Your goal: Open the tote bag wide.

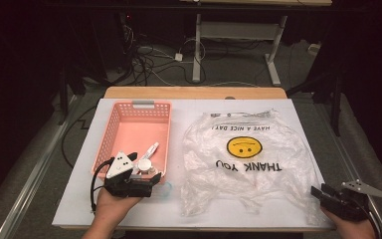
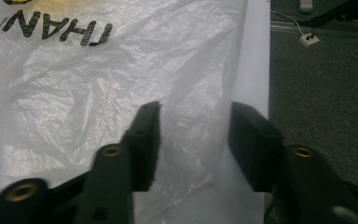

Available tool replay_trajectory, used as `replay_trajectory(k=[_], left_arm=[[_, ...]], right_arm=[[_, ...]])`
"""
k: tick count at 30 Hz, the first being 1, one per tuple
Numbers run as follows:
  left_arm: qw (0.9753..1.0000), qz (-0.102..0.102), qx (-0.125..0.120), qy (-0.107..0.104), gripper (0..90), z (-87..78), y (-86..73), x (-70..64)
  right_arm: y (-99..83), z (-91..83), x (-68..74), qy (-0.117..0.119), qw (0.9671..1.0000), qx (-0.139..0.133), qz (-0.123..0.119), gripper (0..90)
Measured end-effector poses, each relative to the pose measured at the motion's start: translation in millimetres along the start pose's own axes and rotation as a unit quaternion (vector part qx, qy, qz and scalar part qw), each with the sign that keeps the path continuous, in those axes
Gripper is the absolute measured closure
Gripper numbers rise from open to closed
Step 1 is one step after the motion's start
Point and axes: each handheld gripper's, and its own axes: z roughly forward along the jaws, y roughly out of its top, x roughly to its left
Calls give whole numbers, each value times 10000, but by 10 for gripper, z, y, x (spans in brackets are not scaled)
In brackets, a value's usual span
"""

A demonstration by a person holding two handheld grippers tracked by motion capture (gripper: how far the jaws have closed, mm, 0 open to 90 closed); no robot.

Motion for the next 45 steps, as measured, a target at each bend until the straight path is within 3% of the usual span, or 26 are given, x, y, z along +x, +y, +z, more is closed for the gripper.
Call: replay_trajectory(k=[1, 2, 3, 7, 9, 14, 15, 18, 21, 24, 25, 26, 27, 28, 29, 32, 33, 36, 37, 40, 41, 42, 43, 44, 45], left_arm=[[10000, 24, -24, -21, 0, -7, 0, -13], [10000, 64, -73, -9, 0, -16, -1, -29], [9999, 114, -95, 11, 0, -23, 2, -46], [9999, 100, 42, -86, 0, -20, 26, -72], [9996, 116, 106, -235, 0, -4, 23, -76], [9997, 72, -3, -246, 0, 13, -1, -49], [9996, 40, 1, -287, 0, 19, -1, -38], [9998, 1, -57, -213, 0, 4, -6, -45], [9999, -54, -127, -81, 0, -24, 1, -50], [9998, -135, -52, -120, 0, -23, 3, -35], [9998, -157, -4, -124, 0, -18, 1, -25], [9998, -157, -4, -124, 0, -18, 1, -25], [9998, -165, 11, -116, 0, -16, -9, -4], [9998, -165, 11, -116, 0, -16, -9, -4], [9998, -113, 63, -137, 0, -5, -13, 9], [9998, -113, 50, -155, 0, 5, -18, 4], [9998, -92, 26, -176, 0, 7, -18, -1], [9999, -43, 14, -130, 0, 7, -12, -32], [9999, -80, 38, -145, 0, 6, -7, -36], [9998, -72, -79, -171, 0, -17, -5, -38], [9995, -87, -118, -279, 0, -26, -5, -31], [9996, -92, -123, -236, 0, -30, -5, -28], [9997, -78, -142, -204, 0, -33, -8, -25], [9997, -93, -165, -182, 0, -35, -11, -20], [9996, -147, -187, -151, 0, -41, -13, -2]], right_arm=[[-10, -13, 7, 18, 10000, 25, -50, 722], [-10, -13, 7, 18, 10000, 25, -50, 722], [-24, -33, 25, 69, 9998, 65, -150, 827], [-35, -89, 100, 214, 9995, 110, -222, 894], [-10, -139, 175, 249, 9993, 54, -287, 896], [-41, -245, 324, 403, 9985, -92, -358, 900], [-81, -305, 439, 510, 9974, -115, -489, 900], [-122, -343, 522, 577, 9966, -109, -577, 900], [-223, -395, 680, 822, 9942, -37, -691, 899], [-242, -398, 730, 881, 9930, -7, -785, 894], [-227, -407, 755, 861, 9929, -20, -819, 809], [-227, -407, 755, 861, 9929, -20, -819, 809], [-193, -428, 740, 943, 9925, -157, -763, 735], [-193, -428, 740, 943, 9925, -157, -763, 735], [-150, -449, 724, 982, 9921, -312, -708, 673], [-84, -446, 704, 985, 9916, -437, -715, 640], [27, -409, 661, 907, 9917, -517, -756, 590], [160, -345, 583, 807, 9920, -630, -731, 588], [321, -231, 480, 686, 9926, -672, -743, 562], [451, -127, 397, 575, 9934, -684, -725, 552], [569, 6, 296, 524, 9937, -757, -641, 552], [569, 6, 296, 524, 9937, -757, -641, 552], [676, 147, 220, 455, 9943, -696, -667, 552], [676, 147, 220, 455, 9943, -696, -667, 552], [788, 273, 163, 423, 9941, -688, -728, 552]])
